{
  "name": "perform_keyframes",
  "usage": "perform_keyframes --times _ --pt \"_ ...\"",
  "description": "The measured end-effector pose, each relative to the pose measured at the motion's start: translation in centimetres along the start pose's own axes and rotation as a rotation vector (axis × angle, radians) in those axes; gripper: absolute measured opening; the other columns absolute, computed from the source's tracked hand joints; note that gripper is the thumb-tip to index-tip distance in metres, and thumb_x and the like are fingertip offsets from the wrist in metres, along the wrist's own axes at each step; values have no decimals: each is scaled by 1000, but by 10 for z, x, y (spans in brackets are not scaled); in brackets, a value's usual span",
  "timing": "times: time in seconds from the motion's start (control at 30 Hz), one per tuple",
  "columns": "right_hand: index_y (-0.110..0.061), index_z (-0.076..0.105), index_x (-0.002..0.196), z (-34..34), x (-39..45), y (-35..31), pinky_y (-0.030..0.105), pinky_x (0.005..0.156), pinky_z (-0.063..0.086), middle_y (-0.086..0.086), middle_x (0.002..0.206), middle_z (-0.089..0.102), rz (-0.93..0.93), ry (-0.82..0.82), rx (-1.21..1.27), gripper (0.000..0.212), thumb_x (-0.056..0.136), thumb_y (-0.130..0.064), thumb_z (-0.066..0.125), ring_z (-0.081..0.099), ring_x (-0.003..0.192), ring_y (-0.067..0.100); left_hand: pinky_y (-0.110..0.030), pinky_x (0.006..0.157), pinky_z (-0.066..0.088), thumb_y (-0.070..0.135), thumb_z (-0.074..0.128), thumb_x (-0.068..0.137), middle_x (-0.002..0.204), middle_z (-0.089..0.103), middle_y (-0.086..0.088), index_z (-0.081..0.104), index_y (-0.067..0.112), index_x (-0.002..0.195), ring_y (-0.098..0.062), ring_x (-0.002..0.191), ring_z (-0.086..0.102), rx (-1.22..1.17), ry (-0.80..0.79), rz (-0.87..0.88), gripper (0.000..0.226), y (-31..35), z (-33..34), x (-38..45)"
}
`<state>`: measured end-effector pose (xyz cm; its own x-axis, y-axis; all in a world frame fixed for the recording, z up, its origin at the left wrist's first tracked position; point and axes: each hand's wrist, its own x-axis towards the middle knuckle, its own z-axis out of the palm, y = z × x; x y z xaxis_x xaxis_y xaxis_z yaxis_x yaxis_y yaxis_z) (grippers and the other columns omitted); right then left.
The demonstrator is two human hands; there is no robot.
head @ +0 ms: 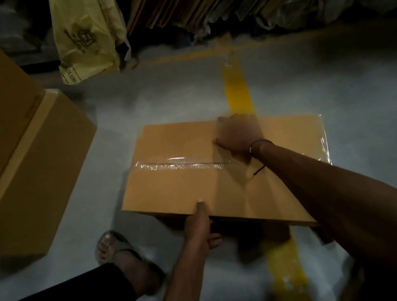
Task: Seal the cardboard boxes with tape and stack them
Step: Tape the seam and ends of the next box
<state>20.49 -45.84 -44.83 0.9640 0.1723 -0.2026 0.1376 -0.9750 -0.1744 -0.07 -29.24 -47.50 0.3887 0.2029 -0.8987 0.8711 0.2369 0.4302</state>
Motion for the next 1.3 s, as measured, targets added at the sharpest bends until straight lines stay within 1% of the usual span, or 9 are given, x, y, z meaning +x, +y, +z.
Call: perform_keyframes --times 0.13,0.2,0.37,0.5,0.67,0.83,0.9,1.07,1.3 --pt "-29 37 155 3 -12 5 55 118 17 10 146 47 -62 58 40 96 75 -84 35 38 138 33 -60 110 42 78 69 76 161 25 -30 23 -3 156 -50 146 29 321 474 136 122 23 -35 26" --pt "-30 35 155 3 -20 9 55 119 17 9 155 39 -82 61 21 102 70 -86 30 30 144 32 -67 115 30 75 82 63 164 12 -31 11 2 157 -51 151 16 362 629 311 138 48 -58 32" --pt "-33 25 159 22 -77 9 57 124 9 3 171 8 -45 16 12 84 87 -76 29 4 157 29 -71 114 27 88 83 34 163 18 -16 12 28 156 -43 149 20 650 473 420 153 103 -104 52" --pt "-27 45 148 37 -150 -13 51 120 27 7 163 31 94 236 184 57 96 -53 51 27 150 30 -62 118 29 88 83 35 163 20 -22 4 23 161 -47 148 23 757 401 348 162 116 -111 59" --pt "-19 49 112 40 -224 -59 43 89 48 8 124 47 866 594 699 59 71 -35 89 51 113 32 -60 118 29 84 86 37 161 21 -23 9 16 159 -46 148 22 747 419 321 159 116 -111 61" --pt "-6 21 153 44 -230 -62 55 115 35 24 157 27 1657 450 1446 131 57 -56 94 34 141 43 -60 118 28 79 89 43 163 19 -22 7 14 160 -46 149 20 729 409 335 156 114 -112 56" --pt "-6 19 155 48 -230 -67 66 109 39 21 153 37 1560 319 1633 144 47 -65 94 41 137 43 -60 118 29 78 89 42 162 21 -23 9 13 159 -47 148 21 706 414 351 156 112 -113 56" --pt "-14 57 120 51 -208 -69 62 86 57 8 125 66 1263 283 1842 75 59 -31 98 63 108 30 -59 119 28 75 92 41 159 26 -24 15 9 155 -47 147 24 653 436 386 153 100 -113 50" --pt "-23 41 142 51 -176 -24 51 74 58 1 131 62 1037 358 1874 88 71 -19 93 61 116 28 -67 114 33 80 91 22 163 27 -22 9 7 159 -47 147 31 440 466 315 176 56 -97 34"
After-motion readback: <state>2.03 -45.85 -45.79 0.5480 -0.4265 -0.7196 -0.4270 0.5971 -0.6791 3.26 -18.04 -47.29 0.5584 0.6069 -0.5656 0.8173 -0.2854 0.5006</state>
